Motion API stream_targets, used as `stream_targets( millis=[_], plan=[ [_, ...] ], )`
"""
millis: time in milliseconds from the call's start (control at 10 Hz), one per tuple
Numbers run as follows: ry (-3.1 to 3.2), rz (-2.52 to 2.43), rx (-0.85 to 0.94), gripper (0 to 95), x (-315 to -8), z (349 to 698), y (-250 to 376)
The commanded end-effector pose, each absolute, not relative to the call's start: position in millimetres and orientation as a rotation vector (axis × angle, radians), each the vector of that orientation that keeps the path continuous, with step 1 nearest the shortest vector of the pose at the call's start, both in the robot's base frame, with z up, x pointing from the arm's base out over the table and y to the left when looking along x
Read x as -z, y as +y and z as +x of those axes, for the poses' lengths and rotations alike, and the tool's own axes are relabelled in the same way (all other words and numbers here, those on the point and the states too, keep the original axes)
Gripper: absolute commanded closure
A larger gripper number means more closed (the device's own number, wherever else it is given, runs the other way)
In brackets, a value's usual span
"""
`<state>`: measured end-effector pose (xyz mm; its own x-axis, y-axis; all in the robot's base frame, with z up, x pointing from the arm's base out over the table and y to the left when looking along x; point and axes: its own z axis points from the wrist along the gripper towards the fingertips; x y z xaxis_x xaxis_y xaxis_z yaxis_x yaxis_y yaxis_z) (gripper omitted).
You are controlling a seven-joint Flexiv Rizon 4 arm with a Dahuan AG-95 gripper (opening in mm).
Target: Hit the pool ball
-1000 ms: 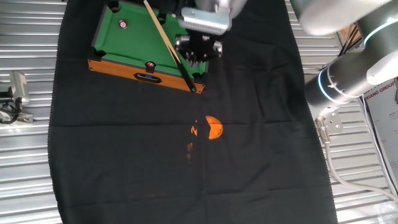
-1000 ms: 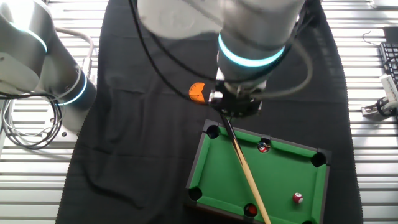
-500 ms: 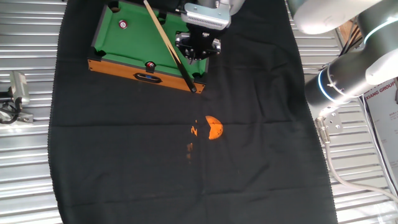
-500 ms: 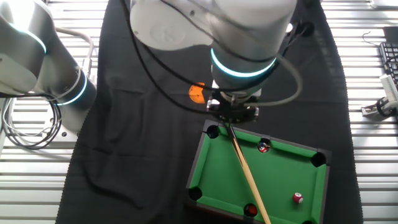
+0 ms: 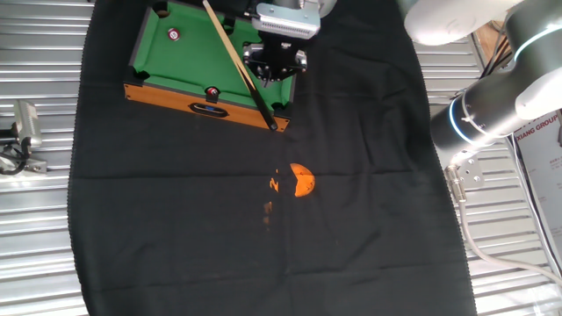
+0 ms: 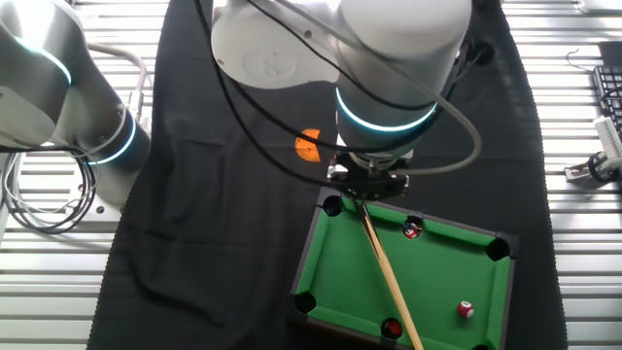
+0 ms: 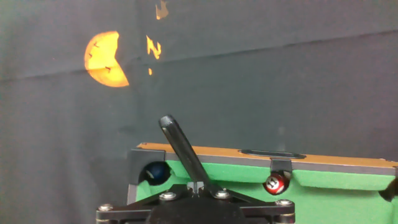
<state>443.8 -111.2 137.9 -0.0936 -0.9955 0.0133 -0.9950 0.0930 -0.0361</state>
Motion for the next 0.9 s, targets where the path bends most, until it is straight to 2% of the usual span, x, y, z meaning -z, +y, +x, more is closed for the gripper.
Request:
stream_targets(
  millis=[100,600,900],
  plan=[
    [2.138,-2.270,0.055,95.0,-138,444,-112],
    [2.050,-2.355,0.050,95.0,-131,444,-116],
    [2.083,-2.326,0.048,95.0,-132,459,-120]
  ],
)
